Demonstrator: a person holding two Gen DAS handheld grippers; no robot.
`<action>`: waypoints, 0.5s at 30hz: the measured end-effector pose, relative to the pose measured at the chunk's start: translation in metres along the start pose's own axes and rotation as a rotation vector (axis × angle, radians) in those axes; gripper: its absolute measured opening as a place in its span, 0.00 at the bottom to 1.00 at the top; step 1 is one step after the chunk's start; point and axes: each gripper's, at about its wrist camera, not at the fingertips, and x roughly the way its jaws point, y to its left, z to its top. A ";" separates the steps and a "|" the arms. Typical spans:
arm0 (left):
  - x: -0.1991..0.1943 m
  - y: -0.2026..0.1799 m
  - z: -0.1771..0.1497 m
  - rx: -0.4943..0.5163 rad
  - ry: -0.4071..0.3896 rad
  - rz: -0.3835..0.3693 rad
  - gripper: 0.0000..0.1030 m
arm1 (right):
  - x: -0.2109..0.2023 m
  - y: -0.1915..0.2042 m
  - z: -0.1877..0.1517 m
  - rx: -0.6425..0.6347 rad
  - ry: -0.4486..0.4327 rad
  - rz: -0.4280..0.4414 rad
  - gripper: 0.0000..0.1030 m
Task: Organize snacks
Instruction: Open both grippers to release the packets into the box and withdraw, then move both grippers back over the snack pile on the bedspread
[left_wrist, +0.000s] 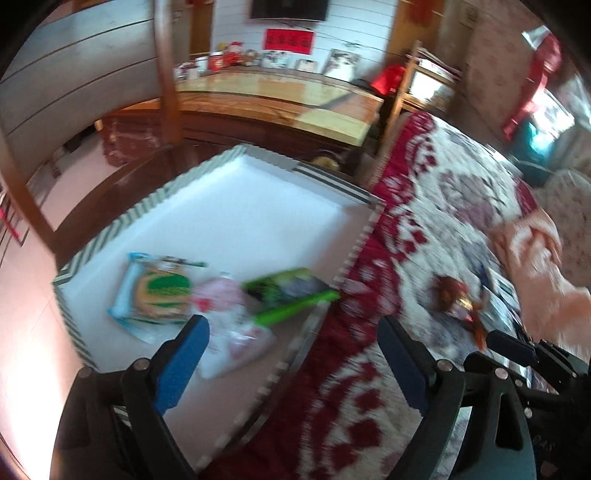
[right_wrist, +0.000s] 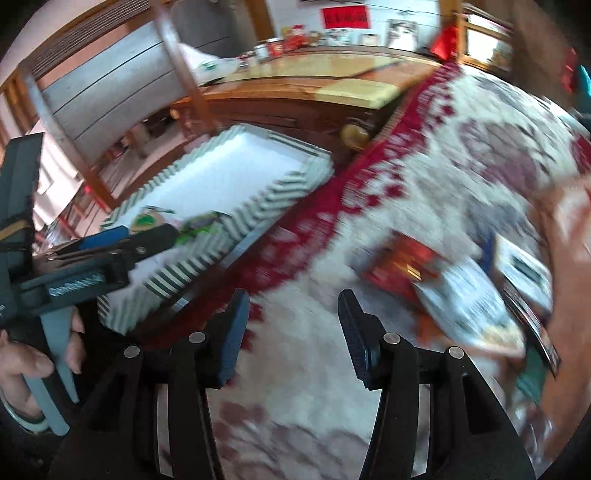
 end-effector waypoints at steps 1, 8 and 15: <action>-0.001 -0.007 -0.002 0.013 0.000 -0.009 0.91 | -0.004 -0.009 -0.006 0.018 0.000 -0.010 0.48; 0.004 -0.045 -0.014 0.084 0.035 -0.093 0.91 | -0.026 -0.059 -0.044 0.110 -0.006 -0.056 0.48; 0.016 -0.072 -0.017 0.120 0.092 -0.152 0.91 | -0.032 -0.086 -0.066 0.159 -0.009 -0.056 0.48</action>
